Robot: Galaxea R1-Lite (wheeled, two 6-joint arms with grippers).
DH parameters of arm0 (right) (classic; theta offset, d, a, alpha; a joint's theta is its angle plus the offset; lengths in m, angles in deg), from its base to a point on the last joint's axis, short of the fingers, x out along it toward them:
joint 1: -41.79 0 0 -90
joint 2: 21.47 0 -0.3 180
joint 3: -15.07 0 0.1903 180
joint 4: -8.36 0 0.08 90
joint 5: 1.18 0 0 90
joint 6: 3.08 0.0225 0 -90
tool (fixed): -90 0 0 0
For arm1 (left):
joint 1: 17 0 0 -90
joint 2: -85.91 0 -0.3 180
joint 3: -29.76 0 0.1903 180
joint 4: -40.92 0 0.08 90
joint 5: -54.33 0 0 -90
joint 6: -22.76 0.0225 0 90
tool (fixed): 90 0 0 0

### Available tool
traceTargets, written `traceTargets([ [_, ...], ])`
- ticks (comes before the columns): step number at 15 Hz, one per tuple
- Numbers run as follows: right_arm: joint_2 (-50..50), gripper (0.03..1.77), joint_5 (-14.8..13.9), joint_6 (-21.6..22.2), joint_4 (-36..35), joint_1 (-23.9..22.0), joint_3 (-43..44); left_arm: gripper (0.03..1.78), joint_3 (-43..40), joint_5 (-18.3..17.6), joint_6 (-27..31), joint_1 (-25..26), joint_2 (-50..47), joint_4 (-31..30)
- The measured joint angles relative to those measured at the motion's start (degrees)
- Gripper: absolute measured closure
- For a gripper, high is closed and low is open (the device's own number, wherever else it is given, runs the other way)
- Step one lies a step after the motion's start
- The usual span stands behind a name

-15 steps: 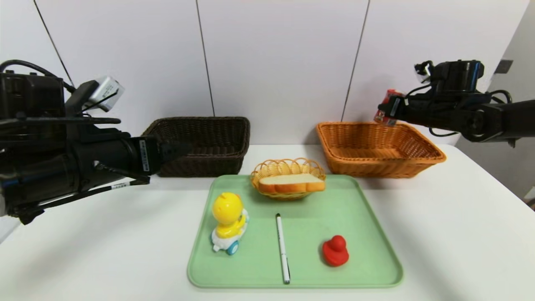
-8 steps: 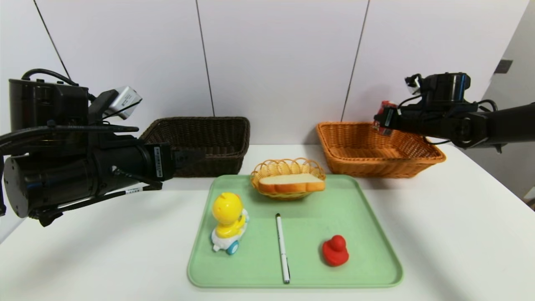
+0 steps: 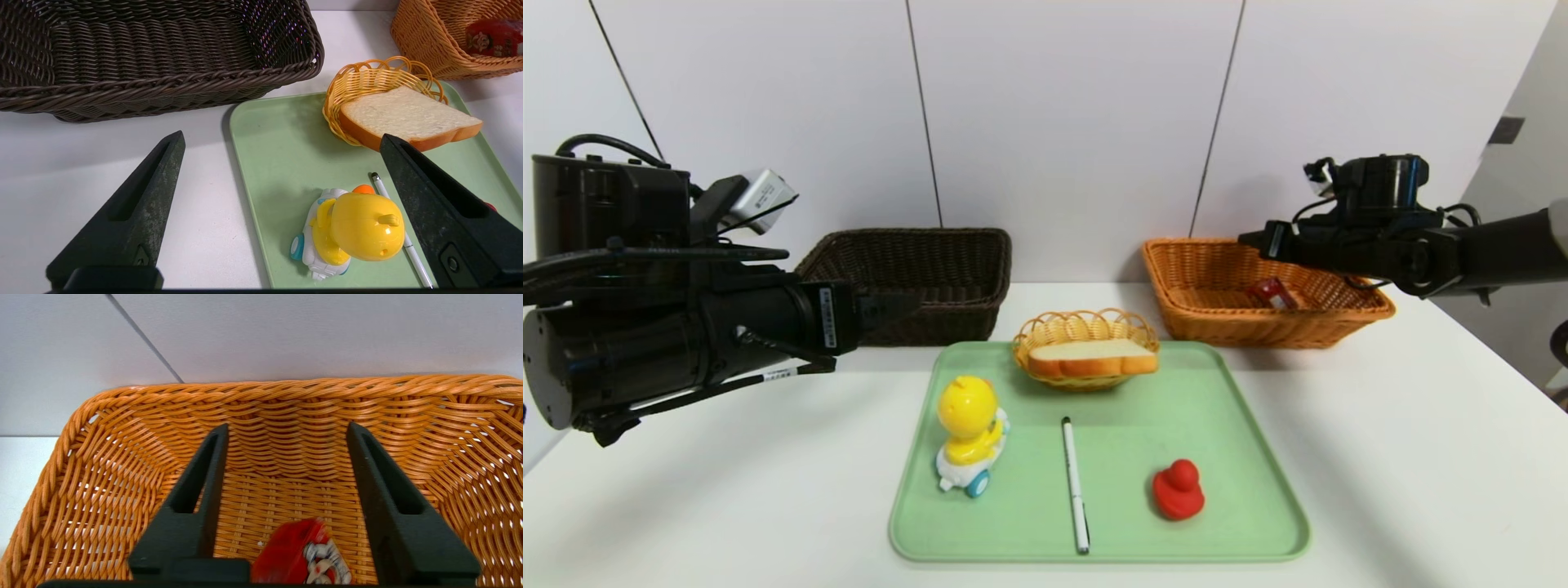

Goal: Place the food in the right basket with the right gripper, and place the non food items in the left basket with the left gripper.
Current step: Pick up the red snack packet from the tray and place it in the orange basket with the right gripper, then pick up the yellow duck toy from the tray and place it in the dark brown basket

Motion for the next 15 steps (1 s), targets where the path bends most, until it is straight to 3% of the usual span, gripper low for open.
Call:
traceTargets([
  [5,-1.32,0.44,-0.06,0.0,0.41,0.07,0.11,0.12,0.32,0.17,0.09,0.0,-0.8,0.41],
  [8,-6.53,0.33,0.06,-0.22,3.84,0.94,0.44,0.12,0.72,0.2,0.09,-1.78,-1.88,4.05],
  [10,-11.69,0.28,0.3,-0.11,9.79,1.95,1.13,0.12,2.79,0.2,-0.35,-4.68,-2.88,9.75],
  [13,-20.39,0.22,1.24,1.13,24.31,3.05,2.01,0.12,9.18,0.3,-4.82,-9.51,-3.61,19.83],
  [15,-26.51,0.19,4.49,5.64,33.21,3.24,1.57,0.12,8.8,2.08,-5.75,-11.87,-3.91,22.09],
])
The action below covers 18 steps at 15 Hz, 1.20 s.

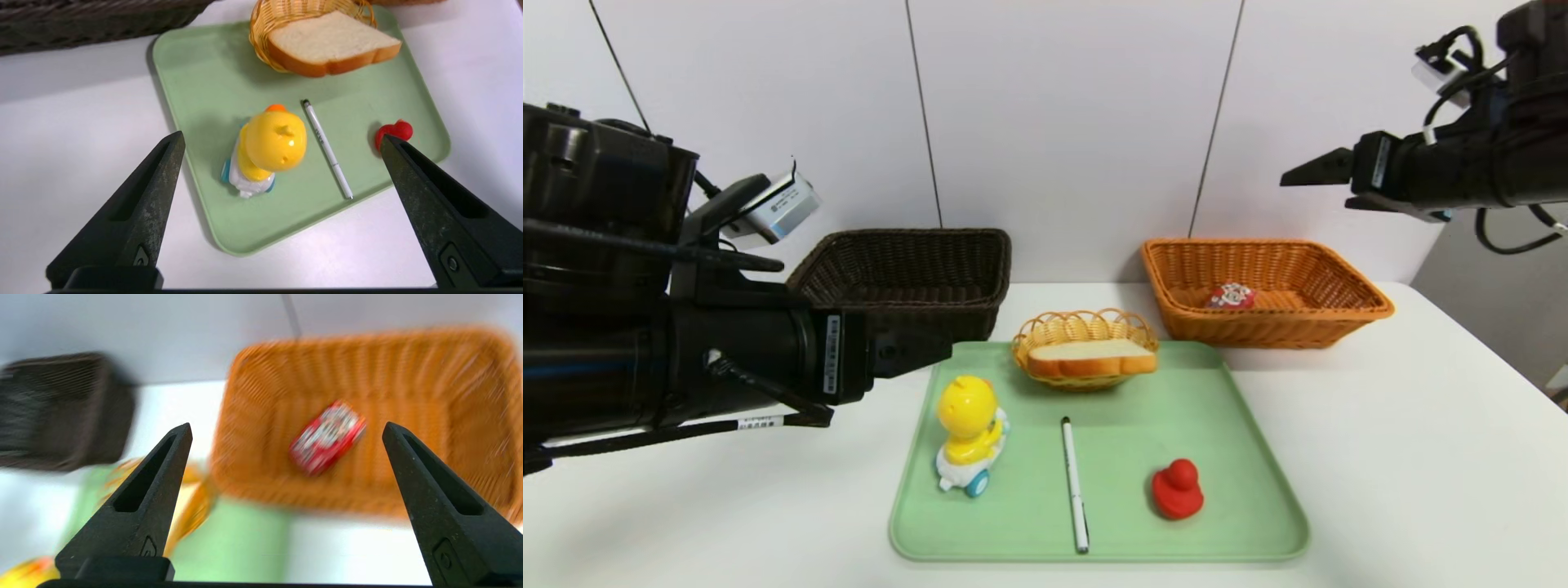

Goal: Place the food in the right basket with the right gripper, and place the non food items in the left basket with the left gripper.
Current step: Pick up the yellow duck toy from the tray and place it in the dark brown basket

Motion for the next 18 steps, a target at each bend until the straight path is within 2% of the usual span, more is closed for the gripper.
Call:
traceTargets([
  [2,-5.27,0.16,2.4,4.72,3.54,-0.27,-2.24,0.12,-5.9,3.54,1.43,-1.88,-0.39,-3.99],
  [4,-9.87,0.15,2.99,5.69,3.64,-0.66,-5.68,0.12,-13.86,5.49,4.52,-2.93,-0.63,-11.59],
  [9,-15.6,0.12,3.49,6.07,2.79,-2.76,-12.19,0.12,-31.71,12.79,8.94,-6.97,4.88,-43.26],
  [11,-16.46,0.11,4.83,6.1,0.8,-4.1,-14.17,0.12,-34.54,13.79,9.16,-8.44,7.61,-52.03],
  [13,-17.01,0.11,6.66,6.07,-1.24,-5.88,-15.86,0.12,-35.65,13.92,9.16,-9.9,8.87,-53.89],
  [18,-17.13,0.11,8.69,6.07,-1.63,-7.78,-16.59,0.12,-39.73,13.95,9.97,-12.57,9.36,-53.96],
])
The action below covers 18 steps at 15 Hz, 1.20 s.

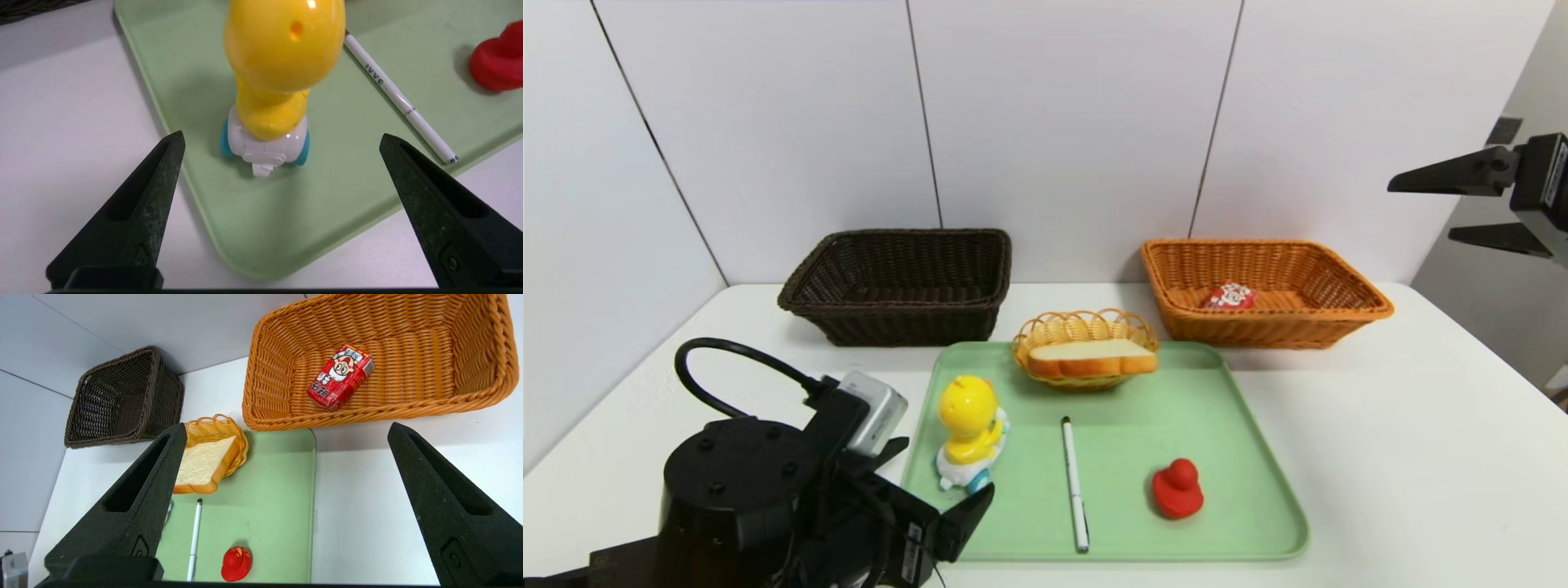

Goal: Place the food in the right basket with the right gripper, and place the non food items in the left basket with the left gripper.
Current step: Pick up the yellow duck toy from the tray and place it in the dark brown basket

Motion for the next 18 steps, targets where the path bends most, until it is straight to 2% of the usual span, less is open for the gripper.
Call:
traceTargets([
  [7,-0.62,0.1,0.09,-0.16,0.15,-0.11,-0.26,0.12,-0.66,-0.16,2.82,-0.69,0.01,-0.28],
  [11,-2.06,0.1,0.88,-0.22,0.23,-0.11,-1.44,0.12,-0.74,-0.17,4.69,-0.69,1.24,-3.08],
  [14,-3.49,0.1,1.29,-0.28,0.09,-0.15,-2.62,0.12,-0.82,-0.16,4.89,-0.69,4.67,-8.13],
  [18,-5.69,0.1,1.35,-0.55,-0.05,-0.2,-3.71,0.12,-1.1,1.55,5.22,-0.66,11.78,-19.93],
])
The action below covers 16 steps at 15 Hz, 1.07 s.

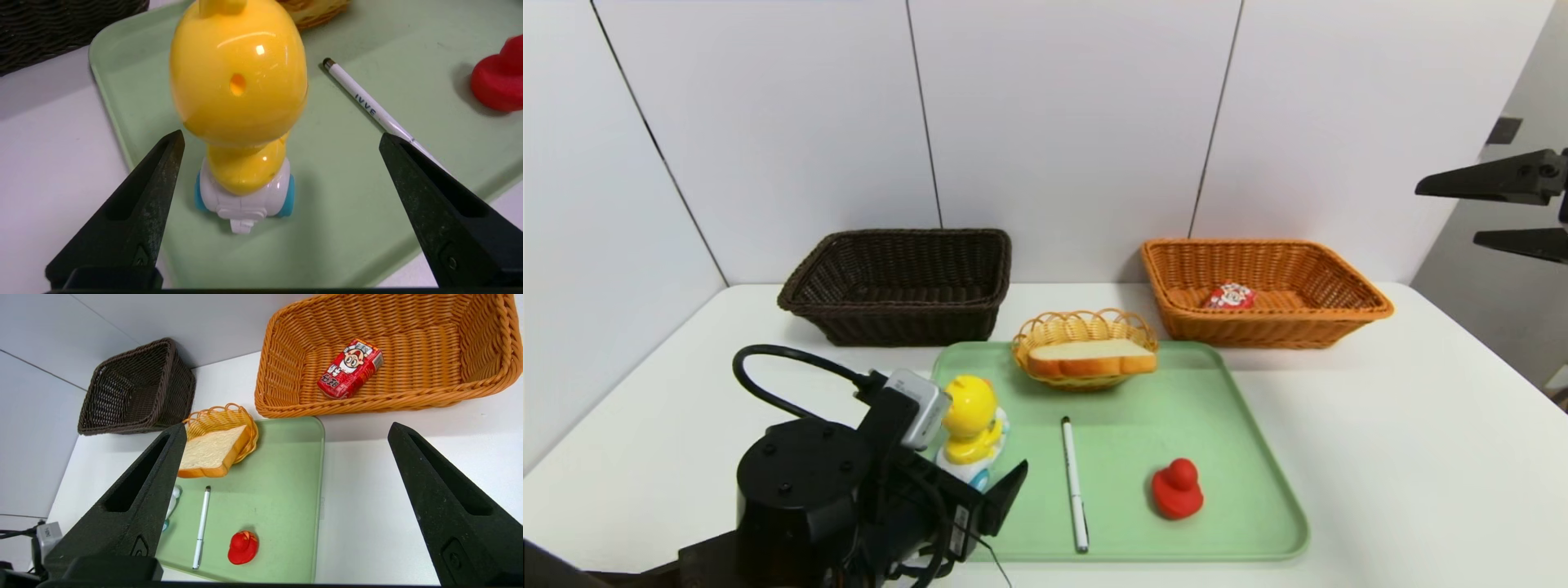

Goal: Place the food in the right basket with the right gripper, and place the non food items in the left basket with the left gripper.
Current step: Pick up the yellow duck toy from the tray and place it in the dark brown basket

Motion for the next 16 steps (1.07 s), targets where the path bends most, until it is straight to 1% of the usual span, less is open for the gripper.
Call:
traceTargets([
  [3,-1.3,0.1,0.29,-0.46,-0.05,0.0,-0.74,0.12,-1.16,2.47,1.18,0.05,4.85,-8.41],
  [5,-2.29,0.1,0.4,-3.19,-0.05,0.0,-1.97,0.12,-2.43,3.02,1.29,0.05,6.67,-10.69],
  [6,-2.88,0.1,0.68,-4.57,-0.06,0.0,-2.61,0.12,-2.82,3.08,1.24,0.05,7.24,-10.84],
  [7,-3.39,0.1,1.21,-4.83,-0.05,0.0,-2.95,0.12,-2.95,3.19,1.18,0.07,7.63,-10.91],
  [9,-4.19,0.1,1.9,-4.94,-0.06,0.0,-3.39,0.12,-2.91,3.28,1.16,0.09,8.3,-10.91],
  [14,-6.29,0.1,2.1,-5.16,-0.05,0.0,-5.32,0.12,-2.45,3.28,0.83,0.33,9.01,-10.91],
  [16,-7.42,0.1,2.76,-5.51,-0.02,0.0,-6.91,0.12,-2.29,3.3,0.68,1.12,9.09,-10.91],
])
